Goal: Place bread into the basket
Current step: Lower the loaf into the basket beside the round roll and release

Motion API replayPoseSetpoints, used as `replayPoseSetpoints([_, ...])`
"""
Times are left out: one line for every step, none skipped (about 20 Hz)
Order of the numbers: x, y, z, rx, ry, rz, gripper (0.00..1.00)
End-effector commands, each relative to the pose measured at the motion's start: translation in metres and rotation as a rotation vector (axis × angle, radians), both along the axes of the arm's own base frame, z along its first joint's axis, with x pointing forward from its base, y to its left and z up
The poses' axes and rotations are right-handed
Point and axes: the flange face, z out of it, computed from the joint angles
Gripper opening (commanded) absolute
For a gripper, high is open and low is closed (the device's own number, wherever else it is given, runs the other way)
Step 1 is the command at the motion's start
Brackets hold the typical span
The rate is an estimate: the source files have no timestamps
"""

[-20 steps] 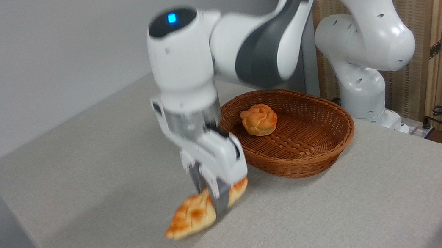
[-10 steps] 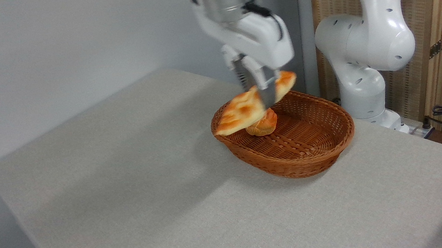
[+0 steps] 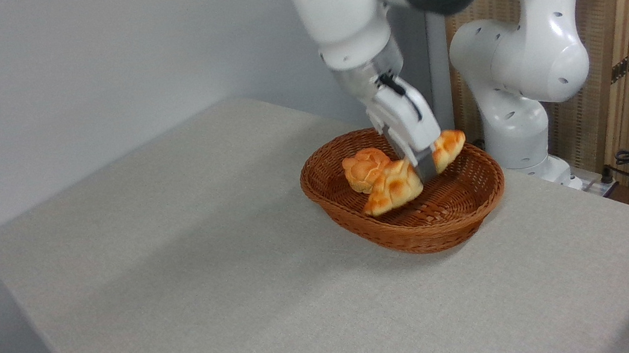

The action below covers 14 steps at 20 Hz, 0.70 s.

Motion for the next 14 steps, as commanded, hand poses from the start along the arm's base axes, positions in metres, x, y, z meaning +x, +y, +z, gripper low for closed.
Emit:
replayPoseSetpoints([0.005,-0.004,-0.013,0.027,-0.006,-0.042,1.0])
replayPoseSetpoints([0.005,-0.003,-0.013,0.027,-0.004,-0.041,1.0])
replayPoseSetpoints([0.005,-0.003,-0.014,0.028,-0.002,-0.036,1.0])
replayPoseSetpoints([0.005,-0.003,-0.014,0.029,-0.001,-0.033,1.0])
replayPoseSetpoints([0.004,-0.003,-0.013,0.029,0.001,-0.032,1.0])
replayPoseSetpoints([0.005,-0.003,-0.013,0.028,0.001,-0.031,1.0])
replayPoseSetpoints([0.005,-0.003,-0.012,0.026,-0.001,-0.028,1.0])
replayPoseSetpoints([0.005,-0.002,-0.011,0.024,-0.002,-0.026,1.0])
replayPoseSetpoints([0.006,-0.002,-0.009,0.021,-0.006,-0.022,1.0])
replayPoseSetpoints([0.008,-0.002,-0.005,0.016,-0.016,-0.016,1.0])
replayPoseSetpoints([0.011,0.0,0.003,0.016,-0.032,-0.01,1.0])
replayPoseSetpoints([0.013,0.0,0.008,0.016,-0.041,-0.008,1.0])
replayPoseSetpoints([0.022,0.001,0.022,0.016,-0.057,0.012,1.0])
replayPoseSetpoints([0.028,0.0,0.03,0.011,-0.06,0.032,1.0])
